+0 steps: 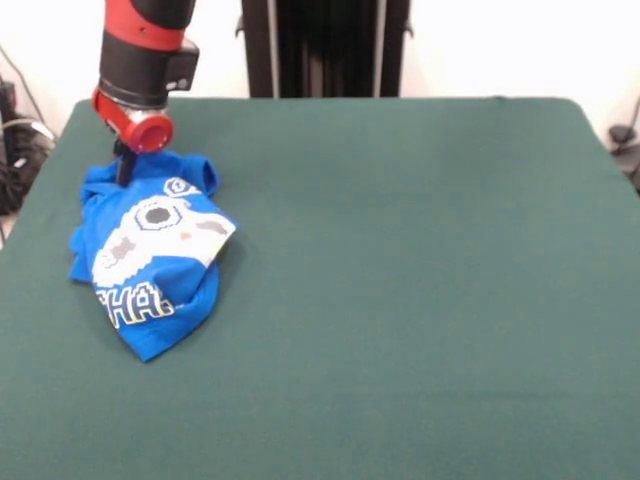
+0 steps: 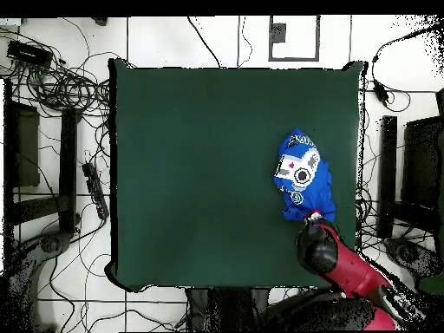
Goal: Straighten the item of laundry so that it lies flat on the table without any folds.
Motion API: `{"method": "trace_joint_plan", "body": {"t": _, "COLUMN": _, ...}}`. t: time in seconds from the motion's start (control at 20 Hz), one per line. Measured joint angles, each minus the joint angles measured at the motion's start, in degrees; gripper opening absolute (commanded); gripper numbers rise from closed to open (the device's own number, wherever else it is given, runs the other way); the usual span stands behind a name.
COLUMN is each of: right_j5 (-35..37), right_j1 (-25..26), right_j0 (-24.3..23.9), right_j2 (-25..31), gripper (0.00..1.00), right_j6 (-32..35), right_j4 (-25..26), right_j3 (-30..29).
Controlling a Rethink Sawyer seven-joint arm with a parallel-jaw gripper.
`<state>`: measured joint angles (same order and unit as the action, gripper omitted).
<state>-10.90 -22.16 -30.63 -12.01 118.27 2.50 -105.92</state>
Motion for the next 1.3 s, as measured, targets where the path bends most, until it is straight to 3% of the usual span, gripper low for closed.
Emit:
{"method": "trace_joint_plan", "body": {"t": 0.25, "right_j5": 1.3, "right_j1": -2.5, "right_j0": -6.4, "right_j2": 4.0, "gripper": 0.0, "right_j6": 0.0, "right_j4": 11.4, "right_j3": 0.0}}
{"method": "trace_joint_plan", "body": {"t": 0.3, "right_j5": 2.1, "right_j1": -3.2, "right_j0": -9.2, "right_j2": 5.1, "gripper": 0.0, "right_j6": 0.0, "right_j4": 16.0, "right_j3": 0.1}}
{"method": "trace_joint_plan", "body": {"t": 0.6, "right_j5": 2.7, "right_j1": -3.6, "right_j0": -12.1, "right_j2": 4.4, "gripper": 0.0, "right_j6": 0.0, "right_j4": 22.9, "right_j3": 0.1}}
{"method": "trace_joint_plan", "body": {"t": 1.05, "right_j5": -0.3, "right_j1": -1.7, "right_j0": -5.9, "right_j2": 1.1, "gripper": 0.0, "right_j6": 0.1, "right_j4": 20.8, "right_j3": -1.5}}
{"method": "trace_joint_plan", "body": {"t": 1.3, "right_j5": -11.3, "right_j1": 0.9, "right_j0": -3.6, "right_j2": -1.9, "gripper": 0.0, "right_j6": 2.2, "right_j4": 12.9, "right_j3": -5.1}}
